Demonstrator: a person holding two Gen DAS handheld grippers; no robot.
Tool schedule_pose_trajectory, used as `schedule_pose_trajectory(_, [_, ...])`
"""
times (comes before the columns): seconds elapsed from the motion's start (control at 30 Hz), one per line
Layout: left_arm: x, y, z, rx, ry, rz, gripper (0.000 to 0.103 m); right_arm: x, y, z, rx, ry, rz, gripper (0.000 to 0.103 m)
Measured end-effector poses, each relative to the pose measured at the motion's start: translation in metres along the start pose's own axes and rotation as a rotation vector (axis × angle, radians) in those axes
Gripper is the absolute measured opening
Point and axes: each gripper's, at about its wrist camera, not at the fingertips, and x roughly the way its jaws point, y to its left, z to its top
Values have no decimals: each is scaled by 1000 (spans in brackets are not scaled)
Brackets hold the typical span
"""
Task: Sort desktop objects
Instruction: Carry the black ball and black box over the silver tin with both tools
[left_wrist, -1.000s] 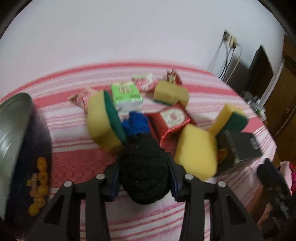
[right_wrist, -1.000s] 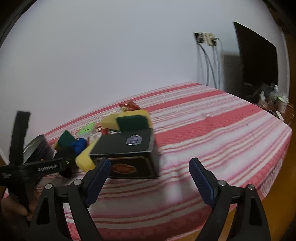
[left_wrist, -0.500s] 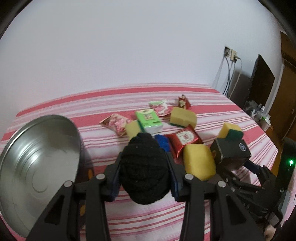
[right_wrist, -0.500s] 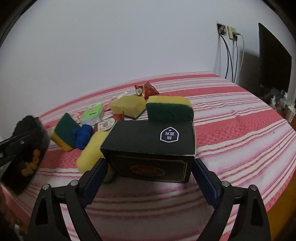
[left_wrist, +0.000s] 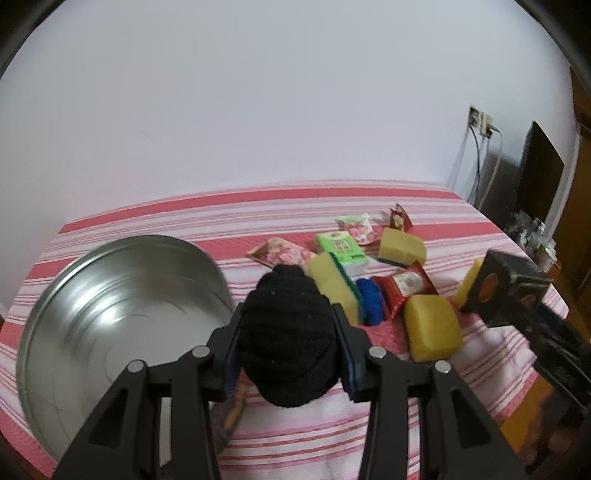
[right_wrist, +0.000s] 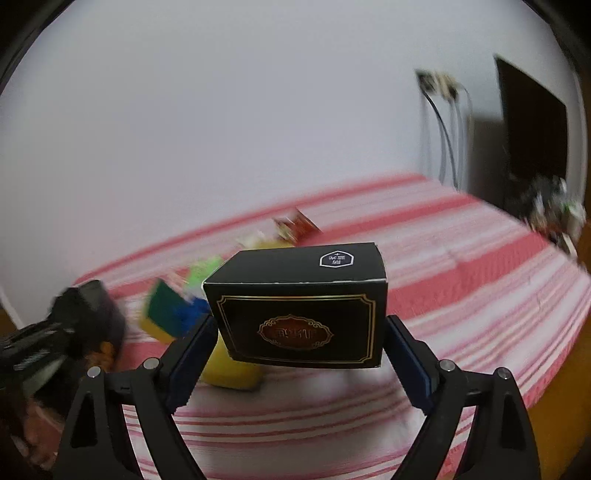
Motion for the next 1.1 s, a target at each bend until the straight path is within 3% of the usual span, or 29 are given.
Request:
schedule_pose_trajectory(0.17, [-10, 28, 1, -53, -15, 45, 42, -16, 51, 8, -97, -56, 99, 91])
schedule_pose_trajectory(0.4, [-34, 83, -4, -128, -52, 206, 42, -16, 133, 13, -209, -94, 296, 91])
schedule_pose_trajectory(0.63, [-50, 146, -11, -223, -63, 385, 42, 0, 202, 13, -285, -99, 428, 92])
schedule_pose_trajectory(0.83, [-40, 185, -18, -281, -18, 461, 42, 25, 237, 12, -305, -74, 461, 92])
schedule_pose_trajectory(1.1, [-21, 200, -25, -300, 26, 473, 42, 64, 261, 10, -343, -27, 435, 92])
